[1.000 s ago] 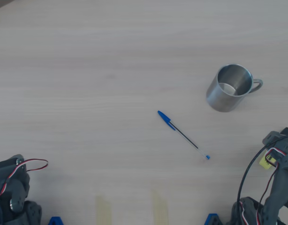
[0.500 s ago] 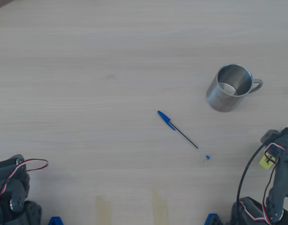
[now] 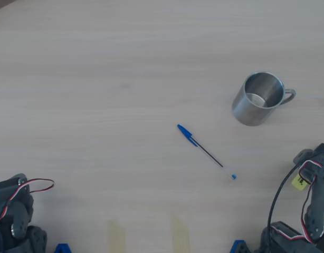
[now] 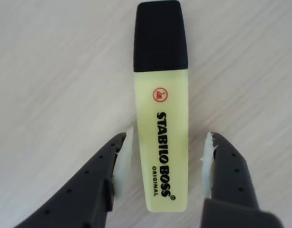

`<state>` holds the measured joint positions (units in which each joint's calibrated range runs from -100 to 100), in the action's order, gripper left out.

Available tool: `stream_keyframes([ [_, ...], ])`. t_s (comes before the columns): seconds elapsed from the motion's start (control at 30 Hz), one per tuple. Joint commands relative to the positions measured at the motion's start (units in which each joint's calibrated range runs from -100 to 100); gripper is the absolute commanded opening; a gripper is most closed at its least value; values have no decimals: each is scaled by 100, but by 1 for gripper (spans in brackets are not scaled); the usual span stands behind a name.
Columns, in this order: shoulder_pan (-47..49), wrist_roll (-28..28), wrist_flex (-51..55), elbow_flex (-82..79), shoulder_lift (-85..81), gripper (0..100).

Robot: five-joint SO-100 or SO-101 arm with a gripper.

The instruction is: Grab the yellow pen and put it in the silver cup.

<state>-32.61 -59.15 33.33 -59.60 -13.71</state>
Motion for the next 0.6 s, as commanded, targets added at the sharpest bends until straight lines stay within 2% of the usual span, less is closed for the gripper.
stream_keyframes([
  [0.0, -81, 27, -60, 251, 125, 24],
  [0.57, -81, 27, -60, 269, 391, 24],
])
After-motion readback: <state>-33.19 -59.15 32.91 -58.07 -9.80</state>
